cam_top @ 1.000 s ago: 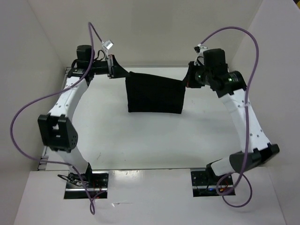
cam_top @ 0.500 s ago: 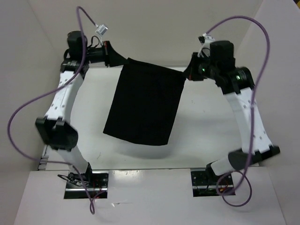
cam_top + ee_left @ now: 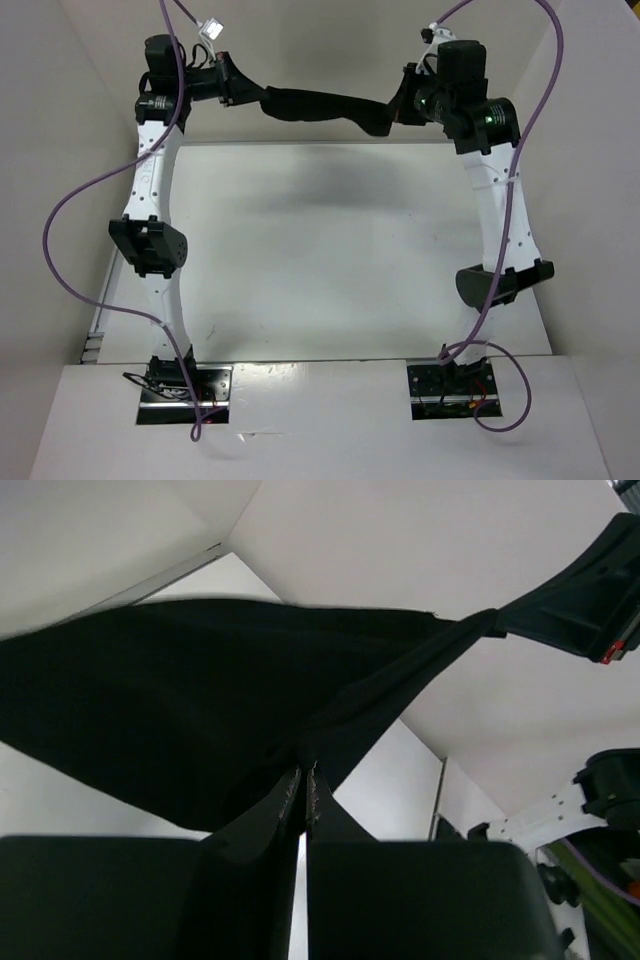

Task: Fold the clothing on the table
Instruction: Fold the skirt

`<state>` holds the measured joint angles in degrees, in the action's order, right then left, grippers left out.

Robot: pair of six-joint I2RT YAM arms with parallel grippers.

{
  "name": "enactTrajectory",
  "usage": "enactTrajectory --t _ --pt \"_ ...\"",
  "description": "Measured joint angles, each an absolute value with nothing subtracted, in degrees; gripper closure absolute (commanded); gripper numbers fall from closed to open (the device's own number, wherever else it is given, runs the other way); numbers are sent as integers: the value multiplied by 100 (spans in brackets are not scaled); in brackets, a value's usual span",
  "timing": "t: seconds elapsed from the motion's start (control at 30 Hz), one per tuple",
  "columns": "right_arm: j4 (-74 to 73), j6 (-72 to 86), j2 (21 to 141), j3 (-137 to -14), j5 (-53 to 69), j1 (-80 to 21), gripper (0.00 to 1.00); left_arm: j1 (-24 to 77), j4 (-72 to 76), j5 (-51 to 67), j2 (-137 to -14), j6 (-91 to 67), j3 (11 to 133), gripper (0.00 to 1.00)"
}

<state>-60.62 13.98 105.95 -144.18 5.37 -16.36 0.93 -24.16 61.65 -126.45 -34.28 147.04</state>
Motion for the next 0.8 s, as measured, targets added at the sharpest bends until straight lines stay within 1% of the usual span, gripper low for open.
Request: enactTrajectory --t 0.07,0.17,0.27,0.37,0.47,0.53,0.57,0.63,0.73,0.8 --pt "-5927 1402 10267 -13845 587 -1636 100 102 -2418 6187 -12416 -3286 14394 93" --pt "-5500 1409 9592 -12110 709 -1638 100 209 -2187 6156 -11701 -3146 12779 93" --pt "-5280 1492 9052 -10208 810 -1763 100 346 -1549 6049 -10886 -3140 10254 93" --pt "-5035 1682 8656 -8438 956 -2102 100 541 -1142 5902 -10471 -3133 8086 93" --pt "-5011 2067 8182 -6947 1179 -2853 100 823 -1098 5645 -9970 -3116 6018 92" --pt "-5094 2410 7773 -6267 1439 -3413 100 1004 -1339 5531 -9367 -3052 4987 91" --pt "-5151 2576 7542 -6058 1557 -3632 100 1100 -1498 5500 -8938 -3006 4600 91" --pt "-5207 2928 6993 -5754 1800 -3894 100 1164 -1793 5470 -8016 -2956 4198 91" --pt "-5282 3291 6388 -5653 1938 -3924 100 1151 -1879 5339 -6943 -2871 4165 91" --pt "-5360 3437 6213 -5653 1903 -3892 100 1144 -1879 5256 -6683 -2862 4257 89"
